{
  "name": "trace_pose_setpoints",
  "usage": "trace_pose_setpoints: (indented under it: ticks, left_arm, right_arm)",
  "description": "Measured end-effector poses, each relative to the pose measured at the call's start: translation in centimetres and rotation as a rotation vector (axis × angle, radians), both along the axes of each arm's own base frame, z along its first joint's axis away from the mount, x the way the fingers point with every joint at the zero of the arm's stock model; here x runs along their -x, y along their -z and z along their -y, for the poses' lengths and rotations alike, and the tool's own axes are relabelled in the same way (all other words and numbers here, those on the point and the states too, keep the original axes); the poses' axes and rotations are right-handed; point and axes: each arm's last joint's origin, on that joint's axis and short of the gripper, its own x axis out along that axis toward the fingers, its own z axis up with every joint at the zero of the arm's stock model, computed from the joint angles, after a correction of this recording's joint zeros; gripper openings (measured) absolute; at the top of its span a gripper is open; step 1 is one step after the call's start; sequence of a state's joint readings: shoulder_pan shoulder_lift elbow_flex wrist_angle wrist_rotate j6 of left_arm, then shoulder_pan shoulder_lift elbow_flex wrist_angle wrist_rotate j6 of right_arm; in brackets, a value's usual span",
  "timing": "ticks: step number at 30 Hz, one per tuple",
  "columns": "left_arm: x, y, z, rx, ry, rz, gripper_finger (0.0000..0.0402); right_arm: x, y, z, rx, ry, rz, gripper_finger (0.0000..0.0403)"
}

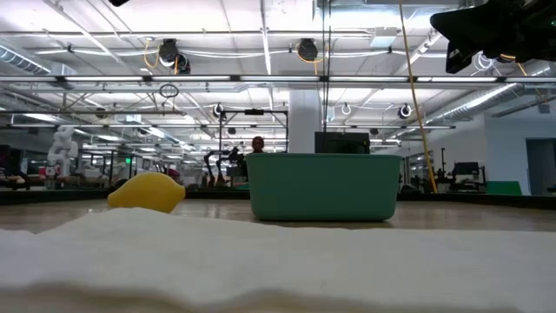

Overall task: Pick and placing Produce into tupperware
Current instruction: Put the lemon into the bin

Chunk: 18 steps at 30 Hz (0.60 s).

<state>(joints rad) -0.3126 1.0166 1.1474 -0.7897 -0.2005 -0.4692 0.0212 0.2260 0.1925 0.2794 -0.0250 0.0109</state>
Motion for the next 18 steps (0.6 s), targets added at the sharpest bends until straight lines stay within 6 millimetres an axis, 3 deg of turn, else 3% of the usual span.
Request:
trace_pose_setpoints:
  ticks: [13, 18]
  left_arm:
    - [-5.1, 0.6, 2.0, 0.007, 0.148, -0.277, 0.0024]
    - [-6.5, -0.1, 2.0, 0.042, 0.189, -0.365, 0.0024]
  right_arm:
    - [0.0, 0.0, 0.0, -0.001, 0.006, 0.0, 0.0]
    - [0.0, 0.0, 0.0, -0.001, 0.006, 0.0, 0.0]
